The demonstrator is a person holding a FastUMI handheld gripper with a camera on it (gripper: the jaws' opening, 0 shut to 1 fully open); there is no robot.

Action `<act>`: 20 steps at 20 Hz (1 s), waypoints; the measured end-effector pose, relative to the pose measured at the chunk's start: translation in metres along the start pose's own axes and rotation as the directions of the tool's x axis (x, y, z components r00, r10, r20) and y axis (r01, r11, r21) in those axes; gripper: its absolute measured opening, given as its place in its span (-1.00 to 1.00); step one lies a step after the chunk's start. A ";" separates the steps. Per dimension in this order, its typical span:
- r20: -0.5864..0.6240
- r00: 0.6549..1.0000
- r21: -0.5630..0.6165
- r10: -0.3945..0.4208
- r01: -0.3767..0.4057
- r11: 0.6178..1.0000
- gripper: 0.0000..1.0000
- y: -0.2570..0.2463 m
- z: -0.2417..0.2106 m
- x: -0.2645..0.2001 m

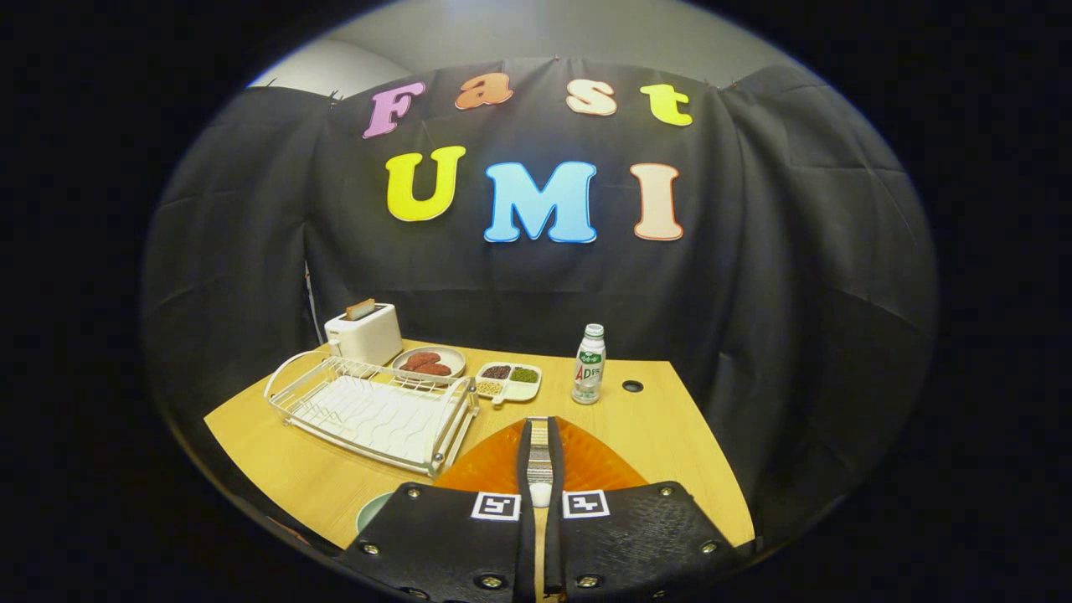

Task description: Take the plate from the dish rack, then take the spoon from the basket and place it into the plate.

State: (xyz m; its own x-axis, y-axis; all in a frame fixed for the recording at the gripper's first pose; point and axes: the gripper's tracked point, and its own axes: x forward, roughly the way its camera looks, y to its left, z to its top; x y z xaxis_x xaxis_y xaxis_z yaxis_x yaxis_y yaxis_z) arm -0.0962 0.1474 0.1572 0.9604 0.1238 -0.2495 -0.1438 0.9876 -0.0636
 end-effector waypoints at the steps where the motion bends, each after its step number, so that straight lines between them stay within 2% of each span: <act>1: -0.011 1.000 -0.003 0.009 -0.009 1.000 -0.91 0.006 -0.005 -0.002; 7: -0.073 0.995 0.006 0.065 -0.065 0.998 -0.92 0.041 -0.032 0.001; 12: -0.119 0.989 -0.032 0.091 -0.095 0.995 -0.92 0.060 -0.045 0.007; 20: -0.188 0.969 -0.052 0.159 -0.172 0.984 -0.92 0.111 -0.067 0.036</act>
State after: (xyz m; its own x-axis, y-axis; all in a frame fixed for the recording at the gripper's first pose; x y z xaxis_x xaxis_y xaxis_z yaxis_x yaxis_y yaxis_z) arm -0.0930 0.2552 0.0767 0.8632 0.2589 -0.4335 -0.3186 0.9453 -0.0697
